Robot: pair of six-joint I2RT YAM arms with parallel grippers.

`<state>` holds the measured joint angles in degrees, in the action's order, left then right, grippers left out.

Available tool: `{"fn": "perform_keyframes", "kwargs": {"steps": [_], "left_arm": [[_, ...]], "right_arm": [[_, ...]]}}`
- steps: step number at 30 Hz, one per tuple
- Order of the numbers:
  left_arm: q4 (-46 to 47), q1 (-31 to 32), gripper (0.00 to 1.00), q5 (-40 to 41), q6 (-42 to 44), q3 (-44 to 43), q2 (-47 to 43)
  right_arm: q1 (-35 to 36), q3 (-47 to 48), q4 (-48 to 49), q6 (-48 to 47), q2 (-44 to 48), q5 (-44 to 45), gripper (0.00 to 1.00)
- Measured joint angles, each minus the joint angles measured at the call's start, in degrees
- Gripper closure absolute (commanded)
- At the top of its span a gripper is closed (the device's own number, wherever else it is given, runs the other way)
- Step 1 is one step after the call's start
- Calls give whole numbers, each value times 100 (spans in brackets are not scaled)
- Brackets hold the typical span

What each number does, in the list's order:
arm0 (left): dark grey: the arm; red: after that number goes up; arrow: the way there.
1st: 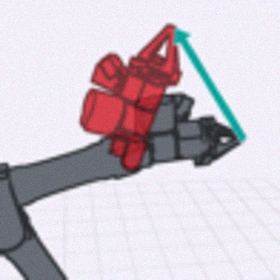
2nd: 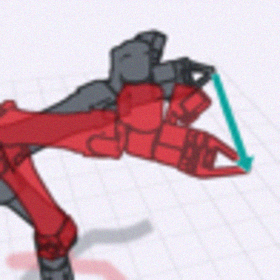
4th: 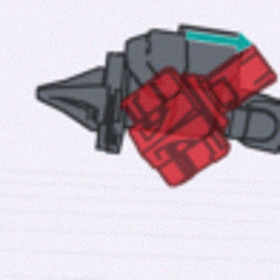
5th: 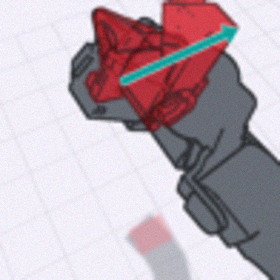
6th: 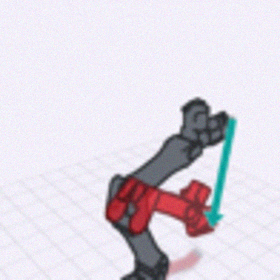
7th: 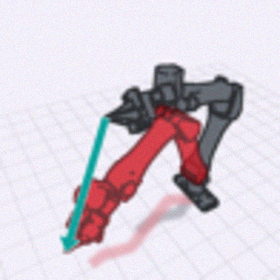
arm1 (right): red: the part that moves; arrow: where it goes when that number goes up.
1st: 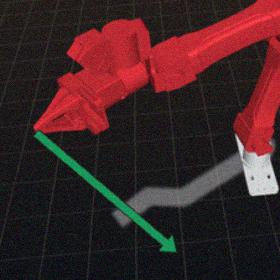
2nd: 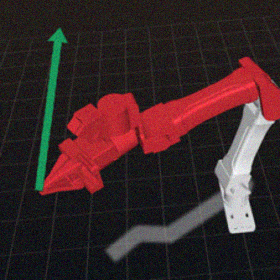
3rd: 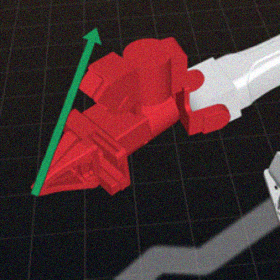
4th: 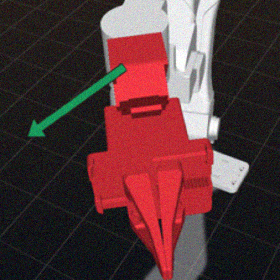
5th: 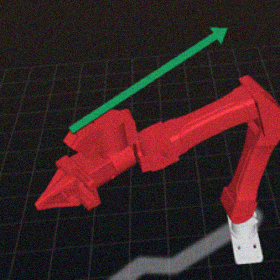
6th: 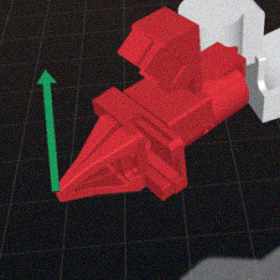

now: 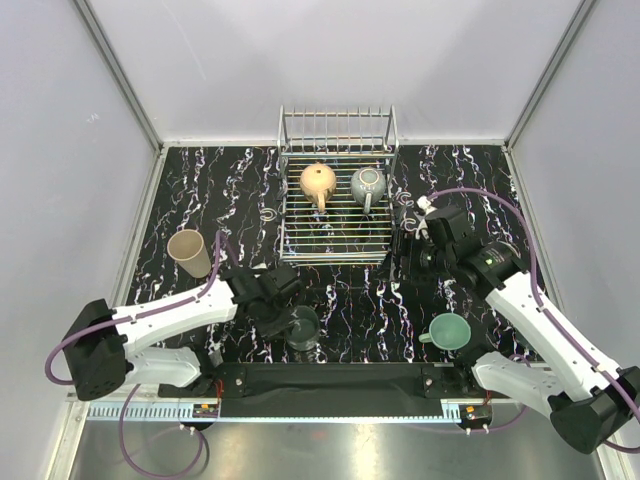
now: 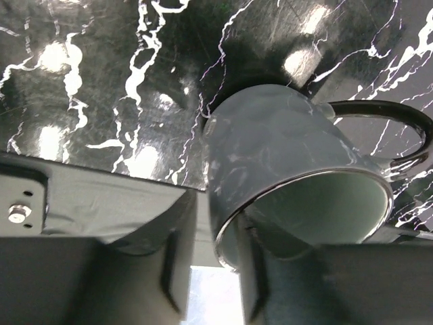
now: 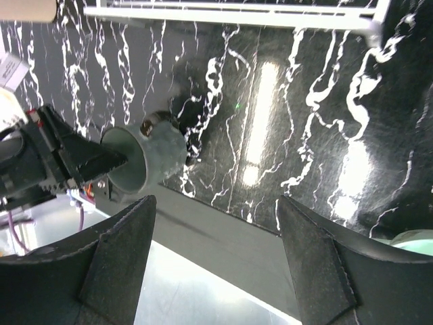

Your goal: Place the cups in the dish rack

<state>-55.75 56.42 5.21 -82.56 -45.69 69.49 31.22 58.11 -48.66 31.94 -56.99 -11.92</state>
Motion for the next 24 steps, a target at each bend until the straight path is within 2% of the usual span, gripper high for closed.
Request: {"fn": "perform_keyframes", "kwargs": {"steps": [2,4,8,13,20,24], "left_arm": [[55,9,85,33,11,22,33],[22,15,100,120,15,22,37],[33,11,100,319,173,11,37],[-190,151,100,785,608,-201,26],[-350,846,100,1812,1891,-1591,-72],[105,1226,100,2312,2813,-1829,-323]], "right_arm": [[0,-46,0,0,-17,-129,20],[0,-94,0,2,-42,-267,20],[0,-195,68,17,-52,-627,20],[0,-254,142,105,-109,-1244,11],[0,-319,614,706,-118,-2345,8],[0,-420,1108,1335,-122,-2944,8]]}}
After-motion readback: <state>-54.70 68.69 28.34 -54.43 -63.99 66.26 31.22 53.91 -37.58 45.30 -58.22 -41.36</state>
